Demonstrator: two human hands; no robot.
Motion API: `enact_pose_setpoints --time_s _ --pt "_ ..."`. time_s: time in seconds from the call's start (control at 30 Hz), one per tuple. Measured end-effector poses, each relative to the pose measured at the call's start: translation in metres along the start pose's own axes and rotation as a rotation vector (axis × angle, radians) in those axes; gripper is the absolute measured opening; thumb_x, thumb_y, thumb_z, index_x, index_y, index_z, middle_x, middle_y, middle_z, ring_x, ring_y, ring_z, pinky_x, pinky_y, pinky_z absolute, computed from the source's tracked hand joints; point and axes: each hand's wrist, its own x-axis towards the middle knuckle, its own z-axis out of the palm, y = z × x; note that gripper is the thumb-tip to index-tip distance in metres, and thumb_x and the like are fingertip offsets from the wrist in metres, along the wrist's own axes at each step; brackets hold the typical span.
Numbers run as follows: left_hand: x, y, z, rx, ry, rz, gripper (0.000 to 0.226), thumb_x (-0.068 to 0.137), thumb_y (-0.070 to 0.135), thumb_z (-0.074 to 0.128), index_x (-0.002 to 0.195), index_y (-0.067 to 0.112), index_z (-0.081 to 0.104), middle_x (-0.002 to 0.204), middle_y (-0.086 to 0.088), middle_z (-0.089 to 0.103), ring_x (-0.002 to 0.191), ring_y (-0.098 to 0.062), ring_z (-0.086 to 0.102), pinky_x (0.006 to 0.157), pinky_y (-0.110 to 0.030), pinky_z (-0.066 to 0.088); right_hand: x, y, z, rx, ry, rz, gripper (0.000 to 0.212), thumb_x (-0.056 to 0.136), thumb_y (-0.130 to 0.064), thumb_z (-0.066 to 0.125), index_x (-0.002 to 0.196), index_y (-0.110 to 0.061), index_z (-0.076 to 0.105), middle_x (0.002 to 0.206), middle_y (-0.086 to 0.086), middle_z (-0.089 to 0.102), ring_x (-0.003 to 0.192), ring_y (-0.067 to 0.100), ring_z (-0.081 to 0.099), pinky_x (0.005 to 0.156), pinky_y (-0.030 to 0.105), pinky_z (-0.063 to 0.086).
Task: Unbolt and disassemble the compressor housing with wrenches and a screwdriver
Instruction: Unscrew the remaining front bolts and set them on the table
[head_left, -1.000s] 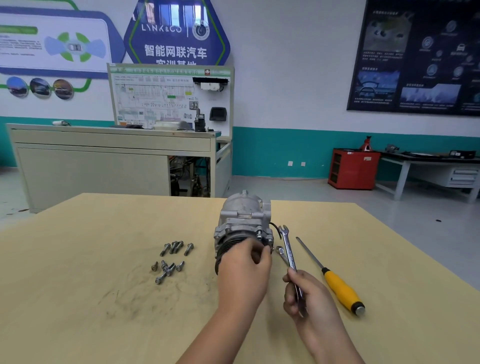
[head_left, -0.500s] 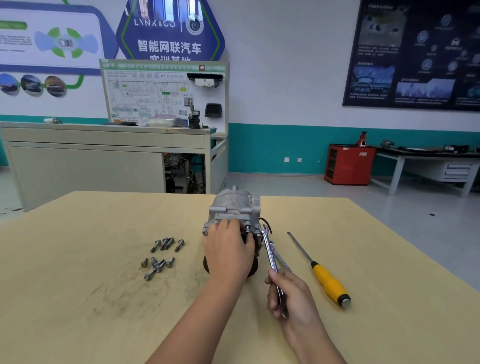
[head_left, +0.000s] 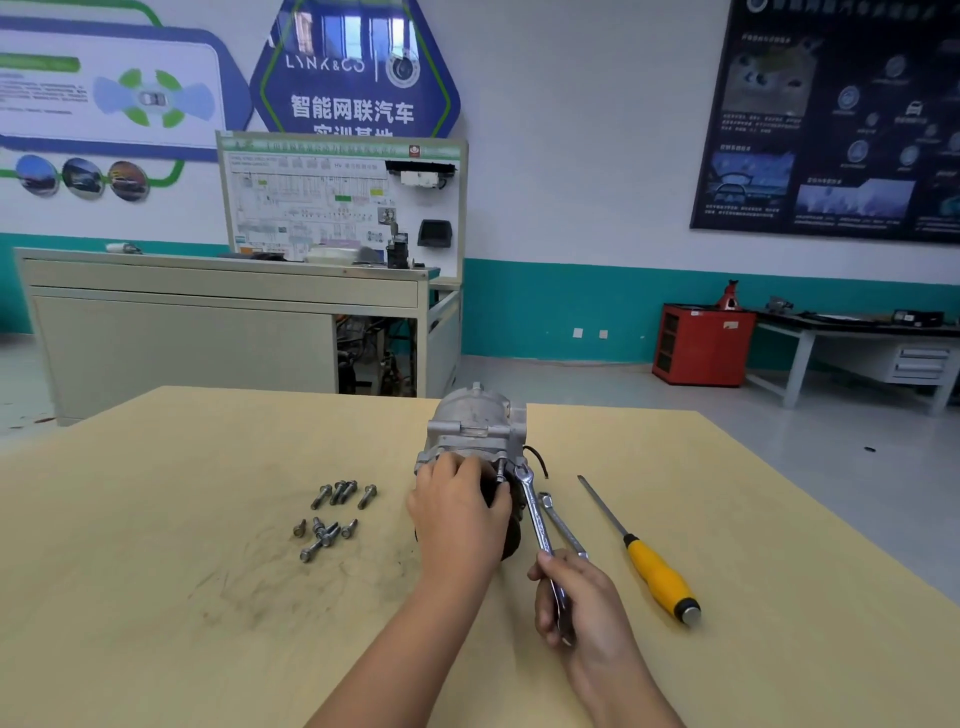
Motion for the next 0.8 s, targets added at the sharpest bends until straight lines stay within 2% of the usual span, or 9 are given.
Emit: enact_pose_setpoints --time_s 0.13,0.37,0.47,0.6,0.7,0.8 --pt "-0.011 -0.007 -0.008 -0.123 0.003 -0.009 0.014 0.081 0.032 0.067 0.09 0.021 0.067 0.096 0.006 0.058 0.1 -0.019 0.046 0.084 -0.033 0.032 -0.001 -0.001 0.001 -0.014 0.003 -0.001 0.027 0.092 -0.015 0.054 0.069 -0.003 0.059 0.041 0.009 0.042 0.033 0.014 0.036 0.033 0.02 0.026" --pt "-0.02 -0.044 -0.034 -0.248 0.132 -0.023 0.009 0.078 0.022 0.074 0.082 0.018 0.068 0.087 0.006 0.058 0.094 -0.021 0.05 0.085 -0.039 0.04 -0.001 -0.001 0.002 -0.036 -0.002 -0.002 0.024 0.093 -0.013 0.052 0.072 -0.001 0.058 0.042 0.009 0.042 0.034 0.013 0.036 0.034 0.019 0.027" --pt "-0.011 -0.074 -0.046 -0.161 0.121 -0.095 0.008 0.08 0.024 0.073 0.086 0.02 0.069 0.091 0.004 0.06 0.099 -0.023 0.049 0.084 -0.039 0.042 -0.002 -0.001 0.002 -0.045 0.001 0.003 0.024 0.093 -0.013 0.052 0.073 -0.001 0.058 0.042 0.009 0.043 0.035 0.013 0.036 0.034 0.019 0.027" --pt "-0.008 -0.11 -0.054 0.171 -0.067 -0.232 0.009 0.084 0.036 0.064 0.09 0.03 0.067 0.1 0.009 0.063 0.107 -0.021 0.047 0.077 -0.032 0.033 -0.002 -0.002 0.003 -0.04 0.0 0.005 0.024 0.093 -0.013 0.052 0.073 -0.001 0.058 0.042 0.008 0.043 0.035 0.013 0.037 0.034 0.021 0.027" --pt "-0.01 -0.128 -0.056 0.324 -0.177 -0.301 0.012 0.086 0.04 0.058 0.094 0.034 0.065 0.108 0.011 0.061 0.114 -0.019 0.044 0.08 -0.033 0.033 -0.002 -0.002 0.003 -0.048 -0.006 0.005 0.025 0.093 -0.013 0.052 0.073 -0.001 0.059 0.043 0.008 0.044 0.036 0.013 0.038 0.034 0.021 0.028" --pt "-0.01 -0.136 -0.056 0.377 -0.22 -0.339 0.017 0.087 0.042 0.056 0.099 0.033 0.064 0.113 0.009 0.06 0.116 -0.021 0.044 0.084 -0.033 0.034 -0.002 -0.002 0.003 -0.045 -0.003 0.006 0.026 0.094 -0.014 0.05 0.073 -0.001 0.059 0.044 0.009 0.044 0.037 0.014 0.037 0.035 0.022 0.029"
